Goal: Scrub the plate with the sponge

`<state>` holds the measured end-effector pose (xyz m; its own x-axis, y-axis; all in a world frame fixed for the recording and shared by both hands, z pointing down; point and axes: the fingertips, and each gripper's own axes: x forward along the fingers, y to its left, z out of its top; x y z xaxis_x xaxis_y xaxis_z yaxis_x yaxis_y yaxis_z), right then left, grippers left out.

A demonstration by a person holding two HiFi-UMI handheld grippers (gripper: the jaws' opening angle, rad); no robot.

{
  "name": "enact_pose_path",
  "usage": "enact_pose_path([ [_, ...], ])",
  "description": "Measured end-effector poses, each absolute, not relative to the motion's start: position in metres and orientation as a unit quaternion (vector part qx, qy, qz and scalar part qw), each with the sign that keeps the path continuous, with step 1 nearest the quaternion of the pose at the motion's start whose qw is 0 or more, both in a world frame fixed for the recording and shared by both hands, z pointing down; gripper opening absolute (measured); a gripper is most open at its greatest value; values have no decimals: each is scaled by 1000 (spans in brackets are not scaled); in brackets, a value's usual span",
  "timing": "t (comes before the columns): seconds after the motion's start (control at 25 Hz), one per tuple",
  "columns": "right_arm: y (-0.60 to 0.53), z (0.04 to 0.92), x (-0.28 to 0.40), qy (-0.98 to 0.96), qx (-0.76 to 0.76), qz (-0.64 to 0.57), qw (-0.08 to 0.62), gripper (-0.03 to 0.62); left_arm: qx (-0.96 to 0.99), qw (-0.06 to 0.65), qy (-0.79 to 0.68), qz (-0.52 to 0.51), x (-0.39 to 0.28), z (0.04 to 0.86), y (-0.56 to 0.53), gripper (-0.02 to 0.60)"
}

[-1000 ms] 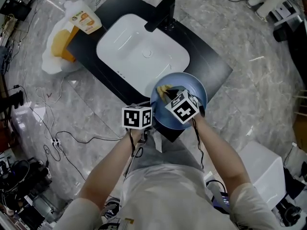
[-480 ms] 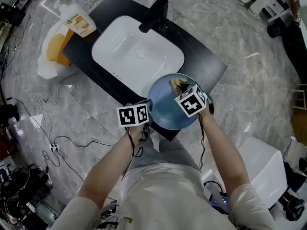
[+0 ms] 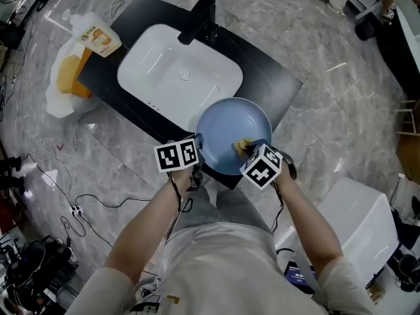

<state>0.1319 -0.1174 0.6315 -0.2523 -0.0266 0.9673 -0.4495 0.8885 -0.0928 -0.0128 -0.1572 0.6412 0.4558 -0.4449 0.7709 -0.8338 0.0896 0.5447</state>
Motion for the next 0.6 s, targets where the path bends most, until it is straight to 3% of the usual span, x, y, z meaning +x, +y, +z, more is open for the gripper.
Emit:
enact_pose_path([
  [0.36,-94,630,52,-829,113,227,498,46,667,543,-469,199,-12,641,-155,28],
  [0.6,-131,630,31,-838,126,198,493,46,678,534,-458,211,-10,640,-154,28],
])
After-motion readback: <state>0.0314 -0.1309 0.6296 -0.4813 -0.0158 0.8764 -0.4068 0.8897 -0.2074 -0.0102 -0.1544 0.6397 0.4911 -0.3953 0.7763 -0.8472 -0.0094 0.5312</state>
